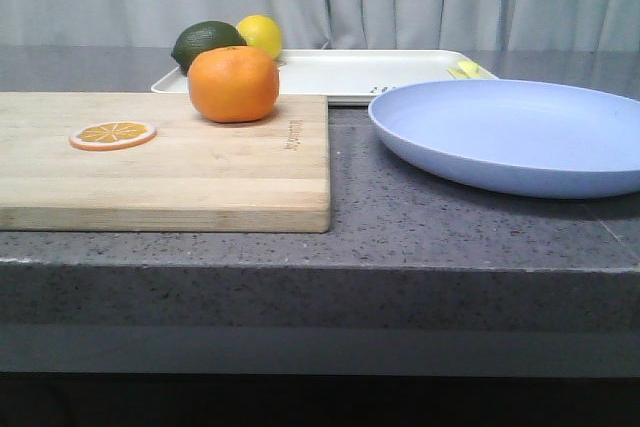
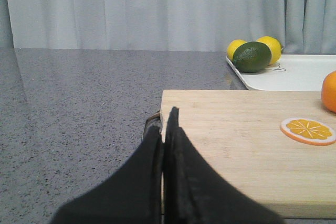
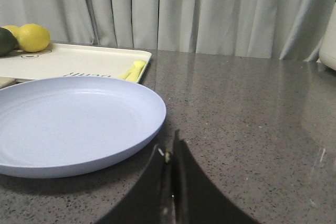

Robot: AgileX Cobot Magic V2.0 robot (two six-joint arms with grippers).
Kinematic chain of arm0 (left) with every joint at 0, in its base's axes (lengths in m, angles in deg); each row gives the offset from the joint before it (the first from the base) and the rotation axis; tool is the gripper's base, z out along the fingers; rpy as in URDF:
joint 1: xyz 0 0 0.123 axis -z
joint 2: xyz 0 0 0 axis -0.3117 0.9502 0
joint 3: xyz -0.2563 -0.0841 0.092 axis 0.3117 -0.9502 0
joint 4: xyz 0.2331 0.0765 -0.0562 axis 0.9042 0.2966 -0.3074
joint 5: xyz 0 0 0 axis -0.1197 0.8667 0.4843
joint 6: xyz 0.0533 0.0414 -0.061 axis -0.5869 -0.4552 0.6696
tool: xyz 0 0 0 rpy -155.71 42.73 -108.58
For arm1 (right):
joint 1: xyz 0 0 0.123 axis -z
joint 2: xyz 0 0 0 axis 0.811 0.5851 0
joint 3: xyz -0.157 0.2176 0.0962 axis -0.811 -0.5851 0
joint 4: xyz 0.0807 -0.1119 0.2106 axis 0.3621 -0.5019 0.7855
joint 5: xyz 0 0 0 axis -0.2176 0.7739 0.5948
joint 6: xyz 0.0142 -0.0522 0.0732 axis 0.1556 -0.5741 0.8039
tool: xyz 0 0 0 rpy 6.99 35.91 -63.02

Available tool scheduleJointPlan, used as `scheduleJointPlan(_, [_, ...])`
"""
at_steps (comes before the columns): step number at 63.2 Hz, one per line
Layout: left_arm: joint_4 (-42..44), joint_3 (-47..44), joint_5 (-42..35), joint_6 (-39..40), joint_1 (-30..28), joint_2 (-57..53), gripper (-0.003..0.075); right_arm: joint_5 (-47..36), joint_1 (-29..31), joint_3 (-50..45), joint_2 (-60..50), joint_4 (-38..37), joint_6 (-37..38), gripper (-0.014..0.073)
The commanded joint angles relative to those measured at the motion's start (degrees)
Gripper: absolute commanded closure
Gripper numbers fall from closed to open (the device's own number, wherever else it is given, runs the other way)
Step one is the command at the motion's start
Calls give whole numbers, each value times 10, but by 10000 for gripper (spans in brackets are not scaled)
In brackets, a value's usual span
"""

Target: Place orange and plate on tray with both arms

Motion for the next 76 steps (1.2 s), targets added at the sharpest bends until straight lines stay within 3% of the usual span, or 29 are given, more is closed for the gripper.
scheduleJointPlan(1, [-4,-16,-42,-1,-2,-12,740,-45,-2,13,-11,-10,-4,710])
scheduleJointPlan(51, [-32,-3,-85,0,-2,-11,740,-50,-2,20,-11,-9,-4,710])
scheduleJointPlan(61, [-50,71,-23,0,-2,-8,740,17,-2,79,-10,-9,-4,710])
scheduleJointPlan(76, [-51,273,136,0,-2,7,740,149,-2,226,23,-9,-4,710])
